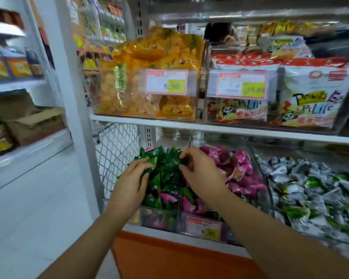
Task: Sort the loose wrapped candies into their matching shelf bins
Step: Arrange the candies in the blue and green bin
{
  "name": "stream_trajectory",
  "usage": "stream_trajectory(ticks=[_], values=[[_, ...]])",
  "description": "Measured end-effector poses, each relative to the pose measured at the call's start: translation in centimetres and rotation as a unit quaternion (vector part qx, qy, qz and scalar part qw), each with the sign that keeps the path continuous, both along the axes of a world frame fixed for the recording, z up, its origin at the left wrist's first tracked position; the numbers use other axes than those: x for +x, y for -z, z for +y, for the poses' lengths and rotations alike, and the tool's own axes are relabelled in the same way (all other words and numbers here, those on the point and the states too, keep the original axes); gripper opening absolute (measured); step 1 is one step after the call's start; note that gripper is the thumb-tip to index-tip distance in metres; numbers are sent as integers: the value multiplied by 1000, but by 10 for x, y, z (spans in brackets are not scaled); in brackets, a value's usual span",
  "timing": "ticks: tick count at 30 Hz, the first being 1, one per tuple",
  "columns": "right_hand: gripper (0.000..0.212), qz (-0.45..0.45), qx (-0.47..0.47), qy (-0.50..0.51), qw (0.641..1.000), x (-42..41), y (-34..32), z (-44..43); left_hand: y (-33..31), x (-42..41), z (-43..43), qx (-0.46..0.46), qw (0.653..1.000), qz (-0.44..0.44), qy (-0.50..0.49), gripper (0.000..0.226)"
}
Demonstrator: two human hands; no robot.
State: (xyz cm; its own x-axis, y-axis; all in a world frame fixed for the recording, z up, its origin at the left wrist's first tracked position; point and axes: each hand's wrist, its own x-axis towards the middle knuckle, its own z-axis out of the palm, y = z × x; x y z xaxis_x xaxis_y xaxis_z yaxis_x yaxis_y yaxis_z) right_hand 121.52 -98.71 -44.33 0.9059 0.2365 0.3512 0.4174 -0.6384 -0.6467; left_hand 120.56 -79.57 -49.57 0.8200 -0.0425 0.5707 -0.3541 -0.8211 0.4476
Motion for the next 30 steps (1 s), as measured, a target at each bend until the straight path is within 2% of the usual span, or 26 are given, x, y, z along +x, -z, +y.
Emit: stream_trajectory(ticks=[1, 2, 3, 5, 6, 10, 16, 18, 23, 30], values=[[35, 0, -31, -9, 999, 6, 0, 6, 5, 4, 4, 32, 999, 19, -3, 27], [45, 5, -78, -16, 997, 11, 2, 11, 8, 7, 6, 81, 995, 54, -3, 38], [51, 10, -124, -18, 992, 15, 4, 14, 11, 10, 7, 140, 985, 98, -1, 62], [51, 10, -190, -17, 982, 16, 10, 14, 19, 15, 10, 219, 957, 192, -8, 104], [48, 5, -208, -19, 978, 16, 13, 12, 20, 18, 11, 230, 949, 214, -12, 108], [38, 6, -218, -28, 975, 12, 22, 5, 16, 32, 10, 254, 927, 275, -29, 71], [38, -6, -201, -40, 979, 2, 16, -6, -3, 55, 4, 257, 906, 331, -51, 72], [38, -15, -188, -40, 981, -5, 12, -17, -12, 51, 0, 229, 923, 308, -40, 69], [36, -28, -155, -25, 987, -31, 4, -53, -27, 16, -36, 149, 979, 139, 1, 44], [34, -28, -162, 35, 986, -88, 2, -145, -52, -15, -160, 112, 972, 111, 173, 26]])
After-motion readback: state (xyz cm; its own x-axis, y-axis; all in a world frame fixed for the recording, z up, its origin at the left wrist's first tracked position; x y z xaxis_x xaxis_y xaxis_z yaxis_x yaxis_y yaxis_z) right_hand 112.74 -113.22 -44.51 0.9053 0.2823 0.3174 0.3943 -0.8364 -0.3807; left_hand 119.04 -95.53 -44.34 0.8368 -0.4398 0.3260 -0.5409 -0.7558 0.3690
